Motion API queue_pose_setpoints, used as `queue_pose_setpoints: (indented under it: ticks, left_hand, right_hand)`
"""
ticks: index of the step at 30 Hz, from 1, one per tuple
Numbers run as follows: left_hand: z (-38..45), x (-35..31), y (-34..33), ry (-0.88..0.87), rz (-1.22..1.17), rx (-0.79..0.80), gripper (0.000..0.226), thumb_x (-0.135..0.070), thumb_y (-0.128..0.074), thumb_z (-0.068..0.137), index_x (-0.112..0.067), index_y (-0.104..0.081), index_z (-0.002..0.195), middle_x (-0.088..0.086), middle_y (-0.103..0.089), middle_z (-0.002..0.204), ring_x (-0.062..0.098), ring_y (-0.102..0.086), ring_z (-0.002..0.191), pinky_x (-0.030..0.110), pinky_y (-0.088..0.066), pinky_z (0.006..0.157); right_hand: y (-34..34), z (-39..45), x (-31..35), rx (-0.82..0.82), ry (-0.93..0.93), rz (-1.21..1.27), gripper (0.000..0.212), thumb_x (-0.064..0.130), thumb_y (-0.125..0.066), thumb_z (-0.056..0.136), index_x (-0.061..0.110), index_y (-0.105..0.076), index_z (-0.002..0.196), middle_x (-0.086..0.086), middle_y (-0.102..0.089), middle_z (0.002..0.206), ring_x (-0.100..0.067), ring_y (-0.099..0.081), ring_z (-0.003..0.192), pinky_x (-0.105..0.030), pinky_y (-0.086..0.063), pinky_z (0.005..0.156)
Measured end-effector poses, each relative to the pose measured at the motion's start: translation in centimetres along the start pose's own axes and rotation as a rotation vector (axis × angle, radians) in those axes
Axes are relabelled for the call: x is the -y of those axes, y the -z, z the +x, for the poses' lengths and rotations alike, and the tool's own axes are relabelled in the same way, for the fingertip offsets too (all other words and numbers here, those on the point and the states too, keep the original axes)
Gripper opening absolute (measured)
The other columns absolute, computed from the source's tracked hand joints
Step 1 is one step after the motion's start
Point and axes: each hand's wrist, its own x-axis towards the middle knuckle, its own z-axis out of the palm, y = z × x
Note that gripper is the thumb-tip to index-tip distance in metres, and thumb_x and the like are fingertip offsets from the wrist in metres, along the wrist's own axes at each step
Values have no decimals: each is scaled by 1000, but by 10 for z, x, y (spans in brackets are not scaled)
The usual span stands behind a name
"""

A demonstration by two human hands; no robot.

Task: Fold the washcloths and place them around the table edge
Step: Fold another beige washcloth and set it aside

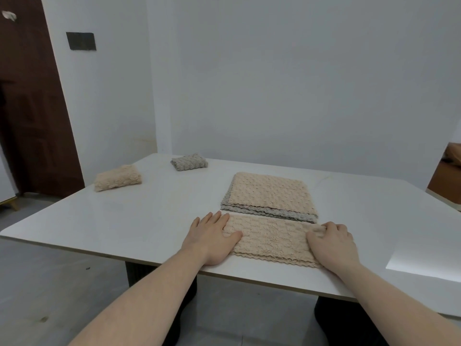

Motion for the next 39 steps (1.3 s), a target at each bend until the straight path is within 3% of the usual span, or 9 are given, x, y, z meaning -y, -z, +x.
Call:
queue_pose_setpoints:
  ticks: [4, 7, 9, 16, 19, 26, 32, 35, 39]
  left_hand:
    - [1, 0, -1, -4, -1, -7, 83, -76, -20, 92, -32, -11, 162, -8, -7, 170, 14, -3, 156, 44, -1, 127]
    - [1, 0, -1, -7, -4, -11, 82, -75, -21, 93, -32, -11, 162, -8, -7, 170, 14, -3, 156, 44, -1, 127]
    - [1, 0, -1, -7, -6, -12, 82, -75, -21, 93, -32, -11, 162, -8, -8, 170, 14, -3, 156, 44, -1, 127]
    - [-1, -1, 1, -2, -36, -43, 81, -73, -26, 93, -30, -16, 162, -8, -14, 169, 15, -8, 156, 43, -4, 127]
    - [-2, -2, 3, 0, -55, -52, 78, -68, -26, 95, -28, -16, 162, -7, -15, 169, 14, -9, 156, 43, -4, 127]
    - [-4, 0, 3, -10, -148, -96, 77, -63, -31, 94, -28, -20, 161, -5, -20, 168, 13, -14, 155, 42, -5, 127]
    - [-8, 6, 7, 7, -455, -204, 60, -49, -46, 91, -34, -41, 149, -11, -39, 156, 13, -41, 140, 38, -33, 117]
    - [-10, 8, 9, 38, -584, -235, 49, -45, -50, 90, -38, -49, 139, -14, -45, 148, 10, -47, 132, 38, -40, 110]
    - [-11, 10, 11, 49, -657, -258, 37, -43, -52, 92, -40, -54, 128, -15, -49, 138, 8, -50, 124, 37, -43, 105]
  right_hand:
    - [2, 2, -3, -4, -6, 75, 38, 38, -49, 90, 16, -59, 118, -11, -55, 123, -32, -45, 120, -41, -38, 101]
    - [6, 1, -6, -16, -17, 229, 16, 35, -56, 85, 25, -59, 97, 1, -64, 99, -24, -55, 103, -37, -45, 84]
    - [9, -1, -5, -43, -21, 323, 11, 29, -63, 84, 25, -58, 94, 6, -64, 90, -20, -59, 92, -34, -44, 76]
    - [12, -7, -6, -85, 4, 455, 22, 22, -69, 85, 24, -57, 104, 8, -63, 89, -3, -57, 80, -30, -39, 71]
    - [16, -7, -5, -53, -6, 466, 26, 20, -69, 86, 23, -56, 109, 7, -63, 91, -5, -57, 82, -31, -40, 76]
    - [37, -2, 3, -9, -10, 457, 30, 32, -67, 89, 23, -56, 115, 2, -67, 95, -12, -63, 82, -27, -44, 59]
    - [58, 3, 17, 22, -20, 530, 33, 24, -68, 88, 23, -56, 118, 0, -68, 99, -18, -66, 87, -32, -50, 64]
    - [63, 5, 33, 42, -32, 600, 37, 20, -71, 85, 21, -58, 120, -1, -69, 98, -19, -66, 87, -35, -53, 74]
    - [63, 2, 63, 114, -43, 771, 40, 8, -72, 84, 12, -57, 120, -7, -65, 85, -18, -58, 62, -29, -49, 58]
